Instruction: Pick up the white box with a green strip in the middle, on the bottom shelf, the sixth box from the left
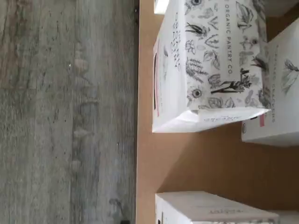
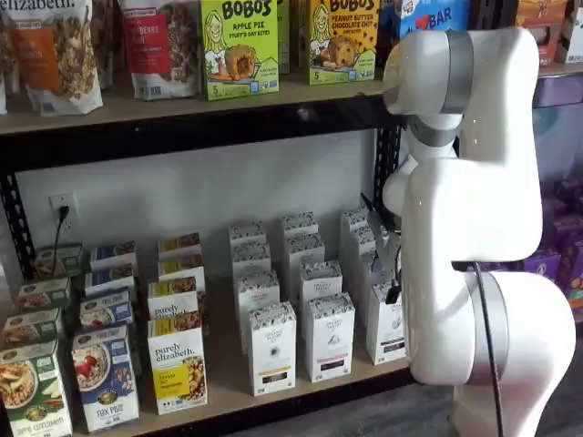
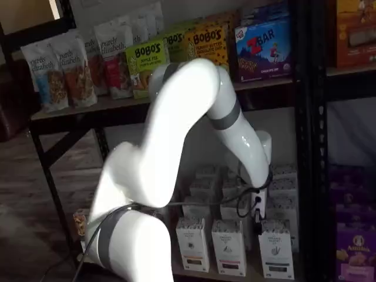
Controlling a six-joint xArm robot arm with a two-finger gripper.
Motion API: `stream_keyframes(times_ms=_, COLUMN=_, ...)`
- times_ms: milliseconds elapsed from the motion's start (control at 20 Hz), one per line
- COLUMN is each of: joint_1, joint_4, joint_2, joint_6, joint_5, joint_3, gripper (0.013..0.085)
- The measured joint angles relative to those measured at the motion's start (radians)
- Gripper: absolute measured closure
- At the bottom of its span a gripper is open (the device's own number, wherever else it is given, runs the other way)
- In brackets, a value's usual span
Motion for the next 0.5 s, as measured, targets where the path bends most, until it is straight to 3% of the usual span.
stream_keyframes(times_ms=50, joint_1=-0.001, joint_4=-0.017, joint_2=0.002, joint_6=0.015, joint_5=0.007, joint_3=-0.004, gripper=0.013)
stream_keyframes(times_ms=100, joint_1=-0.004, joint_4=-0.082, joint_2=0.01, joint_6=0.072, joint_5=0.031, joint_3=-0.021, gripper=0.013)
stream_keyframes(times_ms=200, joint_1=-0.004, joint_4=-0.12, joint_2=0.025, joint_6=0.106, joint_5=0.045, joint_3=-0.04, gripper=0.013)
stream_keyframes(times_ms=500, joint_1=-0.002, joint_4=-0.128, joint_2=0.061, joint_6=0.115, joint_5=0.054, joint_3=-0.081, gripper=0.013)
